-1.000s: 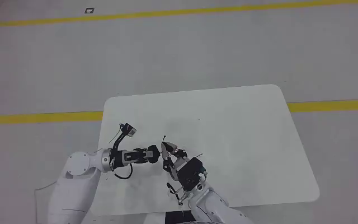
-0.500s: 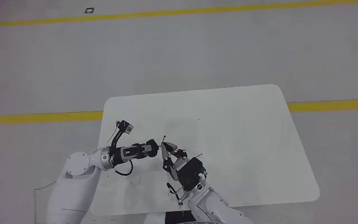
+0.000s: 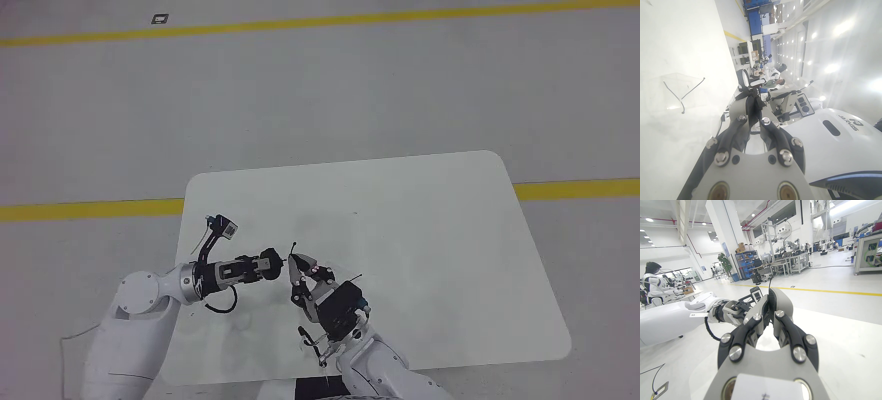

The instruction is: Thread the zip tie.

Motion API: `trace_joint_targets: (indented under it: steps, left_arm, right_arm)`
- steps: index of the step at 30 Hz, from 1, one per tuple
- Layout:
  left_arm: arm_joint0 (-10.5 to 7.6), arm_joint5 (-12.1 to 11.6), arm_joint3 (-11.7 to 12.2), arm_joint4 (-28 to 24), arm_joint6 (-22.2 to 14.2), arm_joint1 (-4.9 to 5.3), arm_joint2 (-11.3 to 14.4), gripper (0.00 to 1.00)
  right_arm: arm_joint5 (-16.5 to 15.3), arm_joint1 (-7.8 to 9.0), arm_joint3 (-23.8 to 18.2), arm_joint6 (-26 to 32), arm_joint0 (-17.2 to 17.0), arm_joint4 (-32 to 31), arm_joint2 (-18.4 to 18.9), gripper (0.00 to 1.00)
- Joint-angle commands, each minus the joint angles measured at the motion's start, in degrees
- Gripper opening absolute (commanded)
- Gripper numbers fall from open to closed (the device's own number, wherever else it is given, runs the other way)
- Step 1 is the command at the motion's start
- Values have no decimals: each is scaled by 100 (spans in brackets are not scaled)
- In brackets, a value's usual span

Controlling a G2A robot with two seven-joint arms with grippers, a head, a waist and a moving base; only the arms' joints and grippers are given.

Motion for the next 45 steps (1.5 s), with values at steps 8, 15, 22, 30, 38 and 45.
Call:
trace_joint_targets:
  steps: [8,15,22,30,38,45]
  left_arm:
    - [0,0,0,0,0,0,0,0]
    - [0,0,0,0,0,0,0,0]
    - [0,0,0,0,0,0,0,0]
    - [0,0,0,0,0,0,0,0]
    - [0,0,0,0,0,0,0,0]
    - [0,0,0,0,0,0,0,0]
  right_arm:
    - [0,0,0,0,0,0,0,0]
    - [0,1,-7,16,13,2,10,0]
    - [241,-52,78,21,132,-40,-66,0]
    - [486,-120,287,35,341,14,-178,0]
    - [562,-129,352,-3,418,26,-237,0]
    - [521,-130,339,77,426,25,-226,0]
